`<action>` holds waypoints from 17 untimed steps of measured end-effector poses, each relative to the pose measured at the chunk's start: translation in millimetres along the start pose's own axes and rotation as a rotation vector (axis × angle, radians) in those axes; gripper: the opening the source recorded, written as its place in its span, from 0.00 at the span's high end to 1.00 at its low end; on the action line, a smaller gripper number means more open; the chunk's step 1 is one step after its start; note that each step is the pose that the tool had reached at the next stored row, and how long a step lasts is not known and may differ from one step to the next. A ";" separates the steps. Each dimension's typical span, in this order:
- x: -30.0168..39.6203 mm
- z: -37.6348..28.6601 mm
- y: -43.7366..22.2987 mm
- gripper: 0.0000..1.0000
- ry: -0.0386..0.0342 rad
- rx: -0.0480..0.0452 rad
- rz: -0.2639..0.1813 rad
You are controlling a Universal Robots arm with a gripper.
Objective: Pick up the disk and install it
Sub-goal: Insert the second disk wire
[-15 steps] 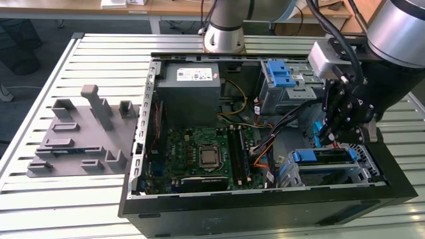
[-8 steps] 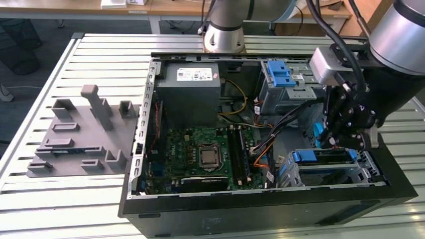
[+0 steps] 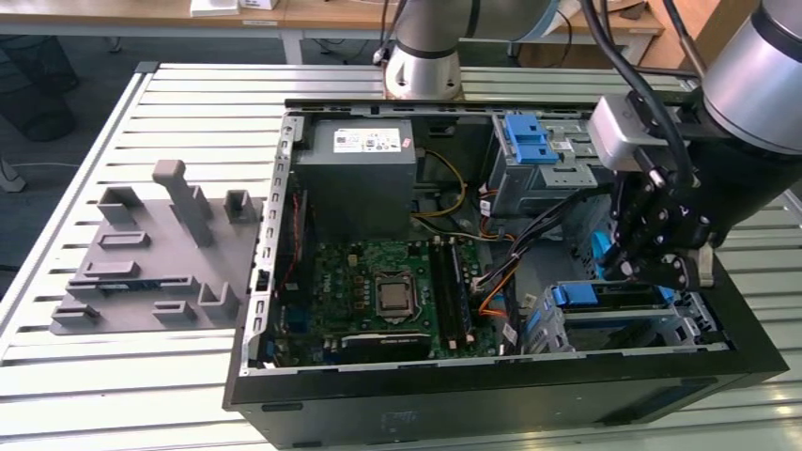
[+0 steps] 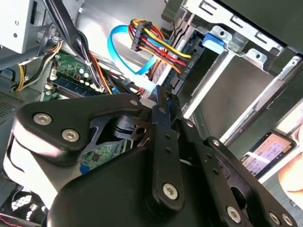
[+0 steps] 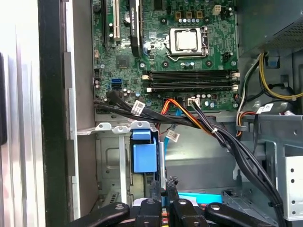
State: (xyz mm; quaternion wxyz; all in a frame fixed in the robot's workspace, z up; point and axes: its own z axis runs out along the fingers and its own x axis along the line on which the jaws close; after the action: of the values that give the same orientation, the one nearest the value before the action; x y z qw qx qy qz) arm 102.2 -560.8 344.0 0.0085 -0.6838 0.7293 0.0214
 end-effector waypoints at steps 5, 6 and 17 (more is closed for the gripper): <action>2.5 1.1 -1.7 0.84 -0.0002 0.0000 0.000; 2.6 1.5 -2.4 0.84 -0.0003 0.0000 0.000; 5.6 5.2 -5.4 0.84 -0.0002 0.0000 0.002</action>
State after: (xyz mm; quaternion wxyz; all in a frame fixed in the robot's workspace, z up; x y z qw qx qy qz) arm 107.1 -566.5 338.5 0.0085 -0.6831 0.7300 0.0215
